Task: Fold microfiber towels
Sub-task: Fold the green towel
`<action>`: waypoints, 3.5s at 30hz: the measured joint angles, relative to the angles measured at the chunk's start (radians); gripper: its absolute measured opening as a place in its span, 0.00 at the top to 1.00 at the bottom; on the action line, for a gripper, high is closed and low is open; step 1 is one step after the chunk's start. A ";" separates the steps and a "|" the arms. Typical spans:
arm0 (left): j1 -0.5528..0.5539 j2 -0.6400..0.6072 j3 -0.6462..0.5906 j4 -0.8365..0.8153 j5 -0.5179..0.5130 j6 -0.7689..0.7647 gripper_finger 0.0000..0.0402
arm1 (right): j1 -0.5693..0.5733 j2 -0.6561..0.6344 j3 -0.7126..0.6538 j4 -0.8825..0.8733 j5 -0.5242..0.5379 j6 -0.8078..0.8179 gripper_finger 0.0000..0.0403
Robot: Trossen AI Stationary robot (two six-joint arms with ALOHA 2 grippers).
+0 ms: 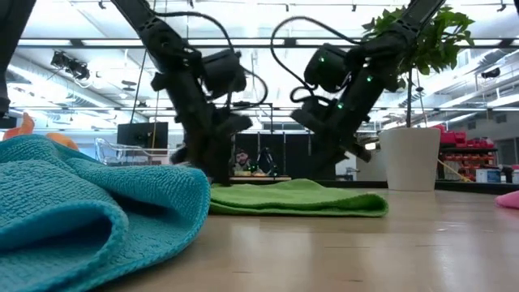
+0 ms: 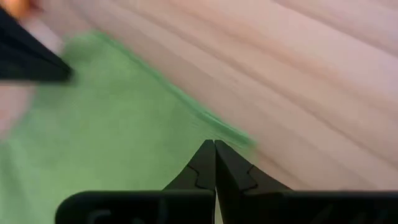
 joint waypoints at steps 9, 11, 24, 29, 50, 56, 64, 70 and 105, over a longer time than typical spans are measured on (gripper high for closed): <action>0.012 0.027 0.004 0.010 -0.004 0.020 0.99 | -0.039 -0.001 -0.002 0.017 0.014 -0.045 0.99; 0.011 0.028 0.003 0.013 -0.004 0.020 0.98 | -0.039 -0.001 -0.002 0.051 0.008 -0.056 0.99; 0.010 0.028 0.003 -0.003 -0.003 -0.008 0.99 | -0.041 0.092 0.002 0.056 -0.040 -0.055 0.99; 0.008 0.012 0.000 -0.012 -0.010 -0.031 0.95 | -0.039 0.079 0.002 0.022 -0.032 -0.081 0.99; 0.063 0.009 0.001 0.045 -0.041 0.104 0.96 | 0.111 0.050 -0.002 -0.022 0.014 -0.050 0.99; 0.063 0.028 0.001 0.048 -0.041 0.107 0.98 | 0.111 0.065 0.003 -0.051 0.019 -0.050 0.99; 0.054 -0.078 0.001 0.044 -0.056 0.114 0.93 | 0.104 -0.028 -0.002 -0.082 0.005 -0.074 0.99; -0.037 -0.200 0.001 0.011 -0.029 0.205 0.98 | 0.189 -0.144 -0.001 -0.114 0.005 -0.020 0.99; -0.570 0.057 0.006 0.082 -0.029 0.203 0.96 | 0.678 0.126 0.003 0.068 0.099 0.354 0.99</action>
